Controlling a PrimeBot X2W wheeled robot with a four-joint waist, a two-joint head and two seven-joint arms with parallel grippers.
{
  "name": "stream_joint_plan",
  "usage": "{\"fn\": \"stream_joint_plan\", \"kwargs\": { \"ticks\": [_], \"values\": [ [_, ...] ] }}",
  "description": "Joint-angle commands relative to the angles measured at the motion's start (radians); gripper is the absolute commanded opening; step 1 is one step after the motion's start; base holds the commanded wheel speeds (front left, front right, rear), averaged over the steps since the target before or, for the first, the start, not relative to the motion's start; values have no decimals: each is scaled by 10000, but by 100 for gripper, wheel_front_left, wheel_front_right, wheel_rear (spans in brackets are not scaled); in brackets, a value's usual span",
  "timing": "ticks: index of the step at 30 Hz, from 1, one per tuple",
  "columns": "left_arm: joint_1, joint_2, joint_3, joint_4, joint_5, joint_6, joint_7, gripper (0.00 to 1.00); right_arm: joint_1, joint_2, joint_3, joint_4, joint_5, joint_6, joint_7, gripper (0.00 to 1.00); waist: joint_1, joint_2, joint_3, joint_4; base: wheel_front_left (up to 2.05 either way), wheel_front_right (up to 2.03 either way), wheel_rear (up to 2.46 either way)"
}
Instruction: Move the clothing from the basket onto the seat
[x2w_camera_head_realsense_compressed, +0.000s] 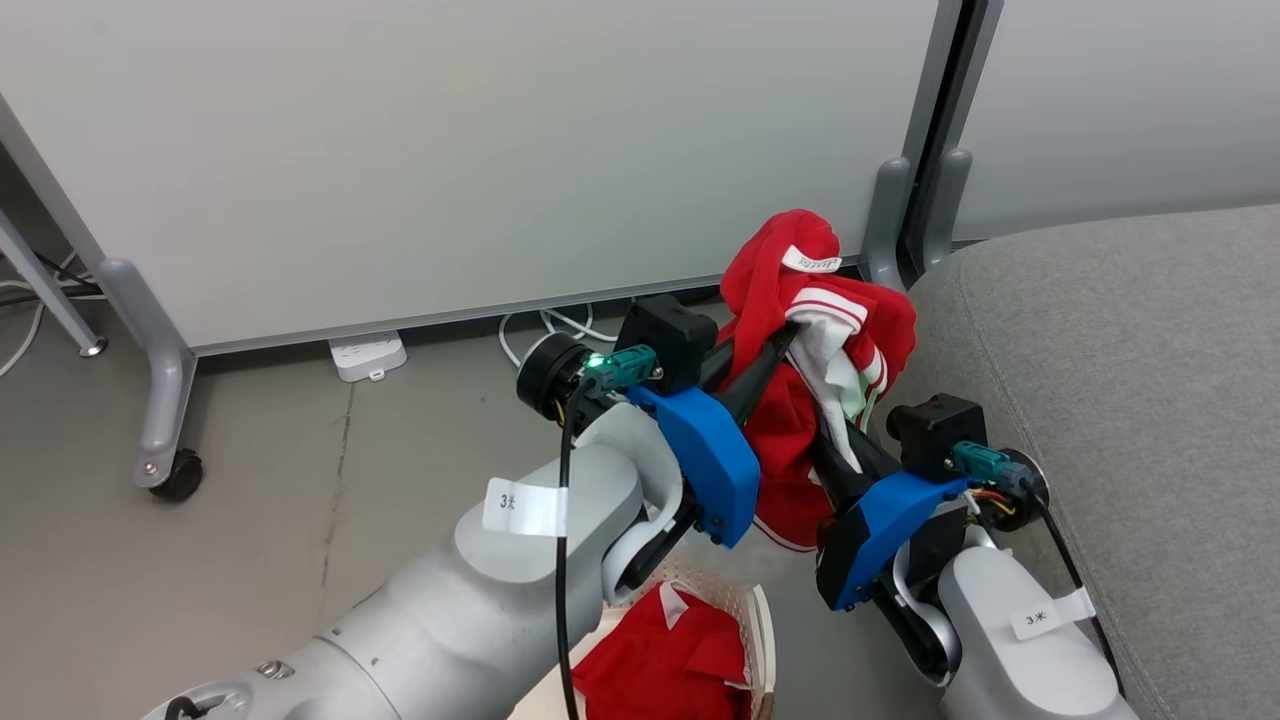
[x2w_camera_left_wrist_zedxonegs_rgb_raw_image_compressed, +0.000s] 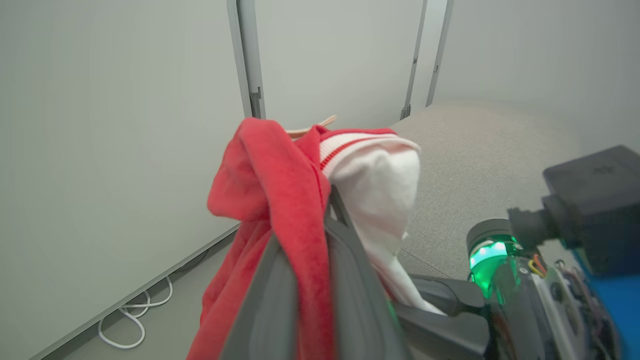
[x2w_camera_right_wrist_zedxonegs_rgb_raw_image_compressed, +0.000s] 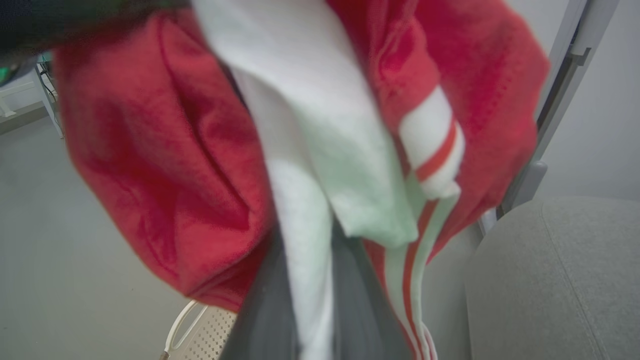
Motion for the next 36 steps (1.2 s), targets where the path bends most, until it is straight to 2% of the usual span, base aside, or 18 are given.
{"fn": "stream_joint_plan", "kwargs": {
  "ticks": [1, 20, 22, 23, 24, 29, 33, 36],
  "values": [
    [-144, 0, -65, 41, -62, 37, -94, 0, -114, -32, 39, 87, 54, 5, -111, 0, -1, -1, -27, -29, 0, 0, 0],
    [-139, 3, -237, 216, -366, 47, -204, 0, -158, -32, 242, 428, 143, 5, -362, 0, -1, -1, -183, -308, 0, 0, 0],
    [-144, 3, -246, 213, -392, 47, -210, 46, -156, -32, 215, 436, 108, 5, -376, 0, -1, -1, -176, -298, 0, 0, 0],
    [-157, 3, -252, 208, -378, 63, -228, 90, -160, -32, 201, 429, 89, 5, -383, 0, -1, -1, -168, -292, 0, 0, 0],
    [-168, 3, -255, 191, -344, 70, -247, 100, -168, -32, 190, 417, 68, 5, -394, 0, -1, -1, -162, -288, 0, 0, 0],
    [78, 4, -67, 162, -106, -77, -331, 100, -227, -32, 122, 303, -72, 5, -445, 0, -1, -1, -112, -282, 0, 0, 0],
    [754, 140, 1076, -306, 761, 61, -332, 100, -219, -31, -23, 164, -220, 5, -461, 0, -1, -1, -30, -258, 0, 0, 0],
    [1540, 401, 1994, -839, 1527, -76, -330, 100, -155, -31, -146, 30, -313, 5, -464, 0, -1, -1, 15, -254, 0, 0, 0]
  ]
}}
